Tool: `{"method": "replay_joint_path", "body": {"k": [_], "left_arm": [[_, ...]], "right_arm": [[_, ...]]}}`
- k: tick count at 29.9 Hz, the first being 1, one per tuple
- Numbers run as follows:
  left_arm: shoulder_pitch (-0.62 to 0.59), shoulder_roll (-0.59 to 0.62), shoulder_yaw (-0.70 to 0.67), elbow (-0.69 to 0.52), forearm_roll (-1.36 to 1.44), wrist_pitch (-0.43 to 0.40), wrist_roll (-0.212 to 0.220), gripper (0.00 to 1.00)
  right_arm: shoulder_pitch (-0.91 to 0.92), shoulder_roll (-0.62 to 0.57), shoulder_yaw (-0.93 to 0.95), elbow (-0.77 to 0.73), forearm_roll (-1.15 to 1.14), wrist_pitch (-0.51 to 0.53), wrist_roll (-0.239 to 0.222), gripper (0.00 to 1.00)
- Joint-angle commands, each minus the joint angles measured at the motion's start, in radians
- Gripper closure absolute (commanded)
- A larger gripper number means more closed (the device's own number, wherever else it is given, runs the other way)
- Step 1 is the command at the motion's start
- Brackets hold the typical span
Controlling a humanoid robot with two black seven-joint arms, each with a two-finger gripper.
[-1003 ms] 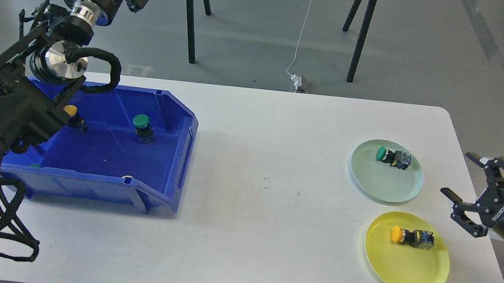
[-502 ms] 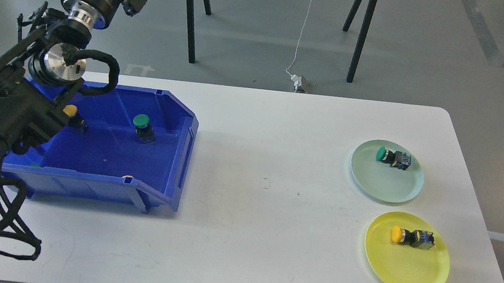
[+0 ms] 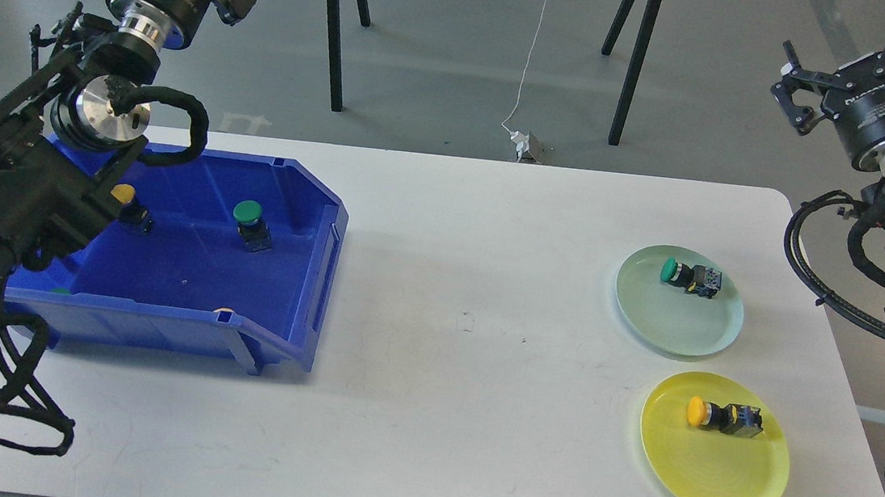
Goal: Pass button and place on color plate
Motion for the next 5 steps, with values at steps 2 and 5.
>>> {"method": "replay_joint_path", "body": {"k": [2, 5], "left_arm": [[0.001, -0.005, 0.0, 0.0, 0.0, -0.001, -0.002, 0.0], [0.001, -0.014, 0.003, 0.0, 0.0, 0.005, -0.002, 0.0]], "right_arm": [[0.017, 0.019, -0.007, -0.006, 0.0, 0.0, 0.0, 0.01], [0.02, 0.026, -0.033, 0.005, 0.0, 0.0, 0.0, 0.01]]}}
